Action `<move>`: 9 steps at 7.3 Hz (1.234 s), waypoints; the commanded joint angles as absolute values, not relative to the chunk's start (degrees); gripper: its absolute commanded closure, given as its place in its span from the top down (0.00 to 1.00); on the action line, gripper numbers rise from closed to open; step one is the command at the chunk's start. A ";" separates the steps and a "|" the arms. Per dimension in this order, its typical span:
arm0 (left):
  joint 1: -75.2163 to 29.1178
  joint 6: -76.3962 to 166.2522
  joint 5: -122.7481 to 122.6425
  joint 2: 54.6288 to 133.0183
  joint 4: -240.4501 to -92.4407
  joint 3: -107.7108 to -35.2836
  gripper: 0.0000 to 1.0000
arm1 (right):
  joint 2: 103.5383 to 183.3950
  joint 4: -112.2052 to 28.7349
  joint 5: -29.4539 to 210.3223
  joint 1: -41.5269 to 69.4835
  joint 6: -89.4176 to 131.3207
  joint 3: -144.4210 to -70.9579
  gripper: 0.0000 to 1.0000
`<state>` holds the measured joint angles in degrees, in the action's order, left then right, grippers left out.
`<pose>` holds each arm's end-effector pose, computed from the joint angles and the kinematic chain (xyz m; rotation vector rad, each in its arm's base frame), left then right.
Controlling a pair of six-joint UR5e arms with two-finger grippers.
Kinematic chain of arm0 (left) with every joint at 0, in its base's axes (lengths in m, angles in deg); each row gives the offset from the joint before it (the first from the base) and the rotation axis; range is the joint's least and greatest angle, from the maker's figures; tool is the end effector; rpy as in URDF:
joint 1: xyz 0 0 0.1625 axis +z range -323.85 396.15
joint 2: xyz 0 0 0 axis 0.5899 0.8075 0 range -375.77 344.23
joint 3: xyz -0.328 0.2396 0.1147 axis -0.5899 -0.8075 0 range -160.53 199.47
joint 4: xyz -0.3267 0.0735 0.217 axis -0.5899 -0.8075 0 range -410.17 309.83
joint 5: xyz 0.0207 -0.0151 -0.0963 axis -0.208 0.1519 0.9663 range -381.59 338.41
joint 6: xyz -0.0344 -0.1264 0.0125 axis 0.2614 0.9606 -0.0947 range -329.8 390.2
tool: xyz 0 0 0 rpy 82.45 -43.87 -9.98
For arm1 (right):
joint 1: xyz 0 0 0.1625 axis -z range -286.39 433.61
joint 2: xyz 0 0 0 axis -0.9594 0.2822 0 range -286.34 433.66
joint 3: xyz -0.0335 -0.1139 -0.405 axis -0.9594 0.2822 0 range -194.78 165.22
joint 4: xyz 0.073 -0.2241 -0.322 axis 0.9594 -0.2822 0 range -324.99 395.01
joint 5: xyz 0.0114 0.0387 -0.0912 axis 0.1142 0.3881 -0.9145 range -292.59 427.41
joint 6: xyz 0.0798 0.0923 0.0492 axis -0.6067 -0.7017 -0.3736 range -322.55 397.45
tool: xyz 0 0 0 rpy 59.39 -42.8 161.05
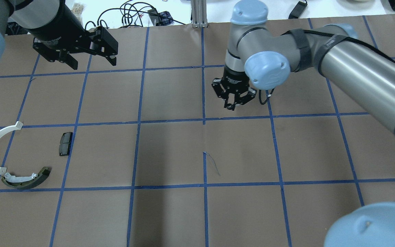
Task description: Place bearing gear from tray to pile
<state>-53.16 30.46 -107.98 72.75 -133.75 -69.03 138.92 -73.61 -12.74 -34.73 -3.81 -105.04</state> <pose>-0.1358 -0.4861 0.4906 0.0176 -3.0690 0.2525 0.3373 -0.5226 0.2470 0.6174 2.9719 0.2767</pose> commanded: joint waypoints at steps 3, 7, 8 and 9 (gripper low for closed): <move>-53.15 30.46 -107.98 72.82 -133.75 -69.03 1.00 | 131.77 -83.63 -10.99 -42.31 -12.38 -105.13 0.00; -53.15 30.46 -107.98 72.74 -133.75 -69.21 1.00 | 132.19 -83.64 -11.86 -42.50 -11.86 -105.13 0.93; -53.15 30.46 -107.81 72.74 -133.75 -69.47 1.00 | 132.80 -83.29 -12.56 -41.54 -11.51 -105.13 0.97; -53.06 30.46 -107.98 72.65 -133.75 -69.47 1.00 | 134.03 -83.20 -13.18 -39.70 -11.33 -105.13 1.00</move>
